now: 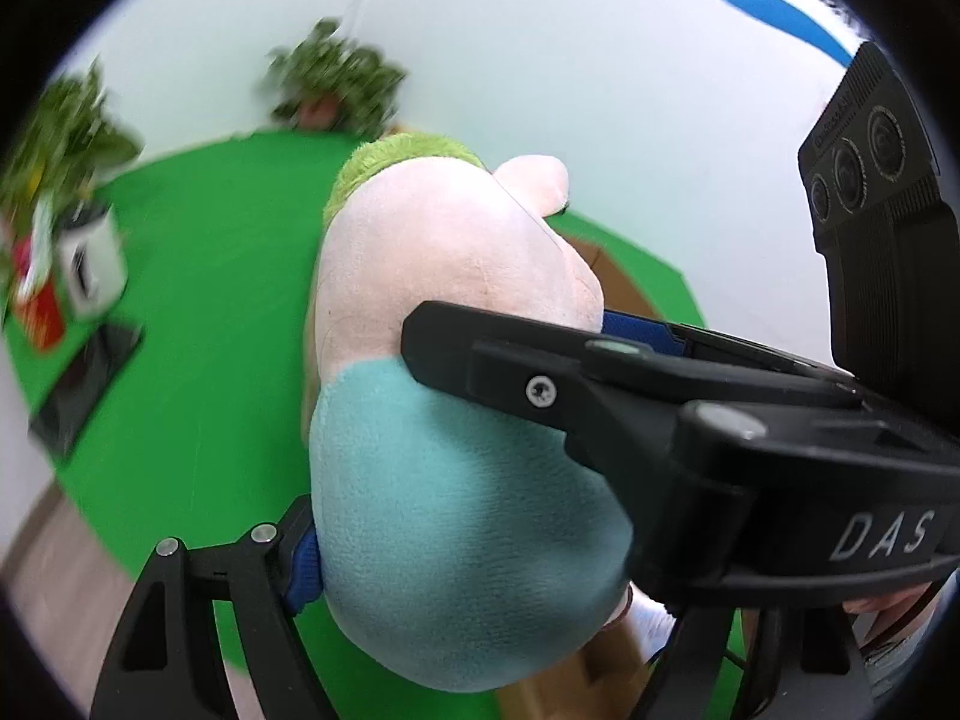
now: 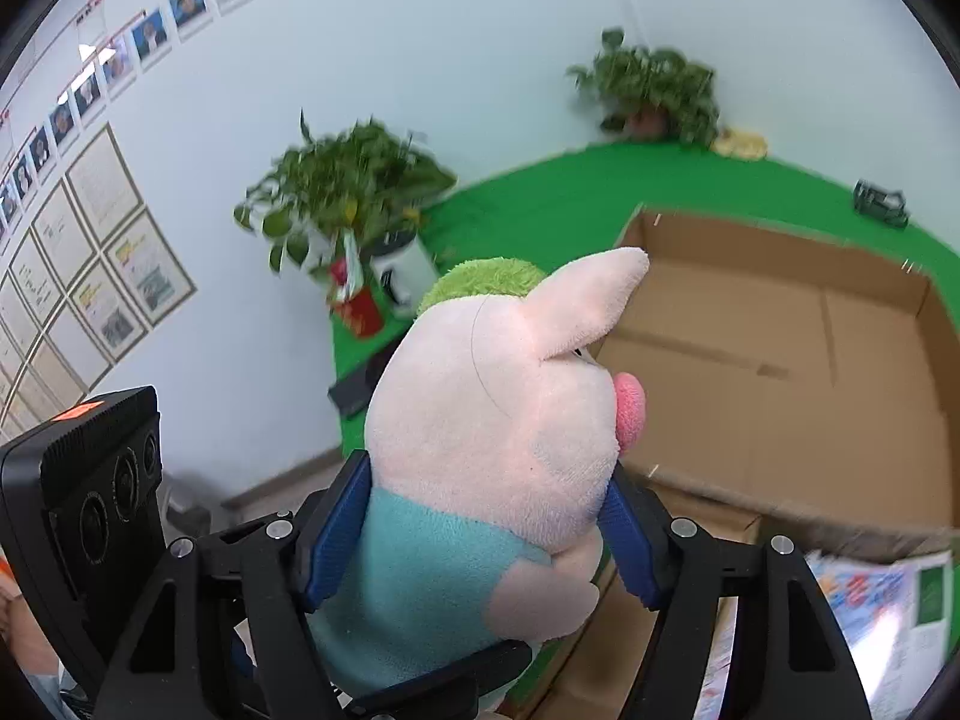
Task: Organize objects
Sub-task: 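Carry the pig over the large cardboard box and lower it inside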
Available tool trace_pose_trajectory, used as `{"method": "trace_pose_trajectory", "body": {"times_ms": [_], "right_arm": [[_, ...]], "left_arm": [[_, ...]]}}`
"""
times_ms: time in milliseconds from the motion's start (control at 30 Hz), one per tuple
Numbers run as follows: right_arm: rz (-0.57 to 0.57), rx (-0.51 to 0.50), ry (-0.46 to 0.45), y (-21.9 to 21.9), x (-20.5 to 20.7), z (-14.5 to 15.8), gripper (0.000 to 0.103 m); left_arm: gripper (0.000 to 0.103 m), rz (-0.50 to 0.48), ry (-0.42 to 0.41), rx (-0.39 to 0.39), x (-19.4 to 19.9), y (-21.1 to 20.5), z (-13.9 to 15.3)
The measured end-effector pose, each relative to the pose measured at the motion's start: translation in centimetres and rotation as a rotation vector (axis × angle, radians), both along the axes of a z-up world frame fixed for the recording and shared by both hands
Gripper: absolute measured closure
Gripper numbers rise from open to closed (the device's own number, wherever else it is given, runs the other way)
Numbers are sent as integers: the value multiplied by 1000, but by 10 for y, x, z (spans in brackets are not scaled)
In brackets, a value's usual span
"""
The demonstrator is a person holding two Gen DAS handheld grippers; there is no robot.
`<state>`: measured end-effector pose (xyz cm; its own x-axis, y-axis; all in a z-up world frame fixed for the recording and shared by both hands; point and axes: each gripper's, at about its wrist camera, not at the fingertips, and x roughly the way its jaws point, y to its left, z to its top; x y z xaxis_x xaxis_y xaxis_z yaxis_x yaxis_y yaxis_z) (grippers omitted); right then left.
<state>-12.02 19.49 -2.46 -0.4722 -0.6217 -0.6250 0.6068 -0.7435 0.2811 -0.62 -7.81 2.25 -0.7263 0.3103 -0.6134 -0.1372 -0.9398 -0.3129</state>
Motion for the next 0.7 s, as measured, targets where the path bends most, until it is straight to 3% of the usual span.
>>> {"method": "trace_pose_trajectory", "body": {"times_ms": [200,233,300,367,567,700], "right_arm": [[-68,1,90,26,-43,65,35],[-74,6,95,29,-52,73,35],[-95,14,87,35,-79,90,35],[-106,28,61,39,-105,98,35],[-114,68,-6,40,-159,100,35],[-98,109,-43,25,-176,78,35]], "left_arm": [[22,-43,53,-8,-64,40,37],[22,-50,50,-8,-96,58,34],[22,-67,35,3,-119,65,49],[22,-76,9,11,-145,69,45],[22,-87,-72,55,-183,69,30],[22,-77,-127,74,-213,63,15]]}}
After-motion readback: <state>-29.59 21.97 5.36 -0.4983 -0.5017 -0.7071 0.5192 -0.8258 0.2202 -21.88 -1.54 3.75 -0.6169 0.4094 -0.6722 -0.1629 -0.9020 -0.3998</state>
